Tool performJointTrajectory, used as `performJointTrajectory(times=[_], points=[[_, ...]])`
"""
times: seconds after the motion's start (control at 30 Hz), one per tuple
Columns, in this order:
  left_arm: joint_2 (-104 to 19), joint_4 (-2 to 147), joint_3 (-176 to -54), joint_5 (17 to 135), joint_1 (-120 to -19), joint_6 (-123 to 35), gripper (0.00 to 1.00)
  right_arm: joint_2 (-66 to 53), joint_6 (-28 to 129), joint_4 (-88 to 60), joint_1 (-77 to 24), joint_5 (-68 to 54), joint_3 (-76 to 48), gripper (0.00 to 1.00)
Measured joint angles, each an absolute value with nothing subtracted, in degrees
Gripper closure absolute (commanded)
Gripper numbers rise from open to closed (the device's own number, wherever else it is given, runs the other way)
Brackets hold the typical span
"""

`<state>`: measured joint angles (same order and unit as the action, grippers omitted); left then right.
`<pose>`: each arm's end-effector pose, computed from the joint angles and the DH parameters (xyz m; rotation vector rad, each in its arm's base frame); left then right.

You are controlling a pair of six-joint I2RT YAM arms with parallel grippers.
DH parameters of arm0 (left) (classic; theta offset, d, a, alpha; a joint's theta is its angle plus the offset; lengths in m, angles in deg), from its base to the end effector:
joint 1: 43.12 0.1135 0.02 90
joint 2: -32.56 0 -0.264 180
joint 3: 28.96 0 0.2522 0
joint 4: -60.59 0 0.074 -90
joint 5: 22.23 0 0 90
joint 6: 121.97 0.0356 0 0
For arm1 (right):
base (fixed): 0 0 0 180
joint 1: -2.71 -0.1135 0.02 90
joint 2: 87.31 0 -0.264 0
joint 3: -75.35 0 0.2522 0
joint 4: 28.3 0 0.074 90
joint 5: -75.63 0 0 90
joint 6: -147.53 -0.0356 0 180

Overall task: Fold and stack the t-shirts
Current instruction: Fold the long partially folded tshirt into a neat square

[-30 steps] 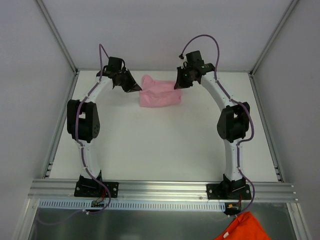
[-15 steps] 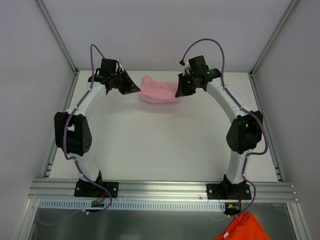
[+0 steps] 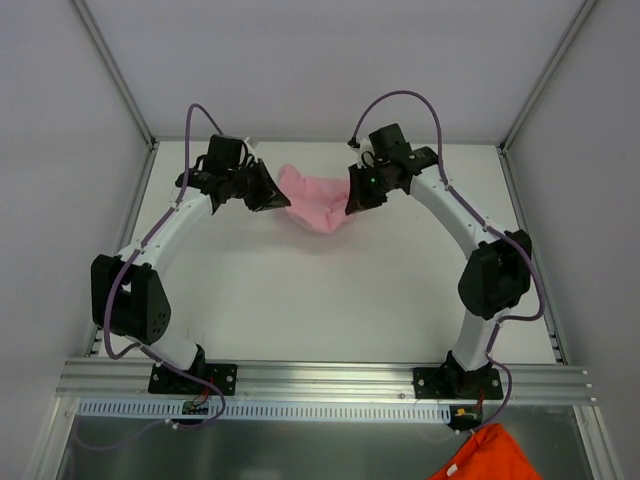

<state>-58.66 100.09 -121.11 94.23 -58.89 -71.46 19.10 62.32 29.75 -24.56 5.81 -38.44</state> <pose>0.3427 -0.1133 0.3155 -0.2229 2.3578 -1.0158 0.3613 0.2000 0.3161 -0.8330 2.3305 0.6031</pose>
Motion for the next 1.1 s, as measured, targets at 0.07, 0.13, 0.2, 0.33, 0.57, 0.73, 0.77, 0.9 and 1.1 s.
performJointTrajectory(times=[0.07,0.13,0.2,0.33,0.57,0.73,0.77,0.9,1.1], points=[[-56.4,100.8,-120.4,94.1,-59.7,-71.5,1.00,16.2,62.5,29.9,-25.4,5.9,-36.8,0.99],[-54.7,101.2,-120.2,93.9,-59.9,-71.5,1.00,13.9,62.5,30.3,-25.9,5.9,-36.0,0.99],[-53.5,101.4,-120.2,93.6,-59.9,-71.5,1.00,11.8,62.5,30.6,-26.4,5.9,-35.8,0.99],[-52.9,102.6,-120.2,92.8,-59.9,-71.5,1.00,8.6,62.5,31.5,-26.8,5.8,-35.7,0.99],[-52.8,105.2,-120.2,90.3,-59.9,-71.6,1.00,6.0,62.6,33.0,-26.9,3.3,-32.9,0.99],[-52.8,106.5,-120.2,88.1,-59.9,-71.5,1.00,6.1,62.6,33.2,-26.9,2.0,-31.6,0.99],[-52.8,106.6,-120.2,87.8,-59.9,-71.5,1.00,6.2,62.6,33.1,-26.9,1.6,-31.6,0.99],[-54.0,107.2,-121.0,86.4,-59.9,-71.5,1.00,7.1,62.6,33.1,-26.9,0.3,-31.6,0.99],[-59.2,108.3,-125.6,85.0,-59.9,-71.4,1.00,13.4,62.5,33.9,-26.8,-0.2,-34.5,0.99]])
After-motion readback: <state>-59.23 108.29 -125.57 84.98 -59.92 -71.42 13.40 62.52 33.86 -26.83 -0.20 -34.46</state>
